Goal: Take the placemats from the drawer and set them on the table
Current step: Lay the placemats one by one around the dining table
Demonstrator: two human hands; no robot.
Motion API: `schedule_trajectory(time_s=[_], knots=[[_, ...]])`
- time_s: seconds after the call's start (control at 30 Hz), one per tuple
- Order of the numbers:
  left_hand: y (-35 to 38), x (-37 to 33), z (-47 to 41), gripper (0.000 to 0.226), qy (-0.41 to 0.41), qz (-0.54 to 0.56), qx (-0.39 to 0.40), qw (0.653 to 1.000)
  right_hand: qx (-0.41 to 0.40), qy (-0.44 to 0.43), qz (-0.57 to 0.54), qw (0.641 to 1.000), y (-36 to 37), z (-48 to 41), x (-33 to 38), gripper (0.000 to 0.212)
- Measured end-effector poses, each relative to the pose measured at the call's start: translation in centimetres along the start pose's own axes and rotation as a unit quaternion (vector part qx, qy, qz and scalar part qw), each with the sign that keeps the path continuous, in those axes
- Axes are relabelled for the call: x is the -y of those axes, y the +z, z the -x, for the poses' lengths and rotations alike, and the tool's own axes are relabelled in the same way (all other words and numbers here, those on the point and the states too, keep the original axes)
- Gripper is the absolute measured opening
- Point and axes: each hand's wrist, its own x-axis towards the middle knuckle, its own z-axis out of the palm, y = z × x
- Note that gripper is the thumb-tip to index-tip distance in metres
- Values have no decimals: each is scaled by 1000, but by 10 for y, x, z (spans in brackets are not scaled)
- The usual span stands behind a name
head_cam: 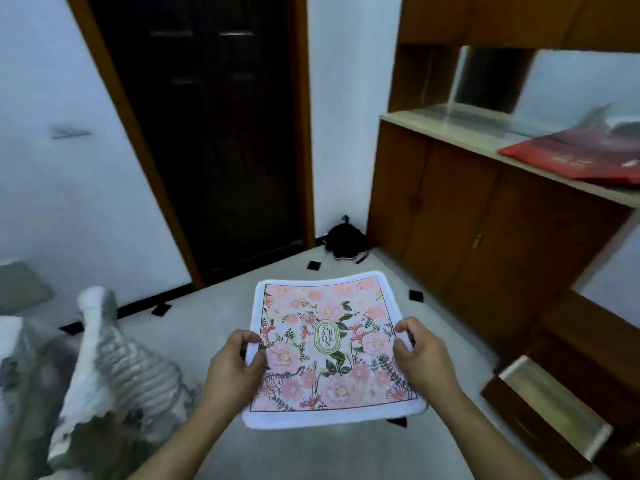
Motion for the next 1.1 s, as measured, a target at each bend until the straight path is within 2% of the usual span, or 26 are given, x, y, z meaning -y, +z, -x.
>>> schedule_trajectory(time_s=[0.2, 0.33, 0.5, 0.8, 0.93, 1.1], knots=[[-49, 14, -80, 15, -86, 7, -138, 987, 146, -118, -2, 982, 88, -161, 87, 16], [-76, 43, -143, 15, -127, 24, -181, 975, 195, -163, -19, 967, 159, -240, 139, 16], [-106, 71, -260, 18, -136, 27, -208, 968, 195, -183, -3, 964, 237, -335, 192, 15], [-147, 81, -446, 15, -148, 25, -196, 969, 209, -182, 3, 961, 332, -497, 267, 14], [-180, 104, -508, 23, -179, -15, -266, 947, 282, -218, -4, 934, 413, -566, 315, 16], [-218, 131, -545, 25, -262, -25, -380, 887, 395, -291, -32, 871, 523, -628, 403, 18]])
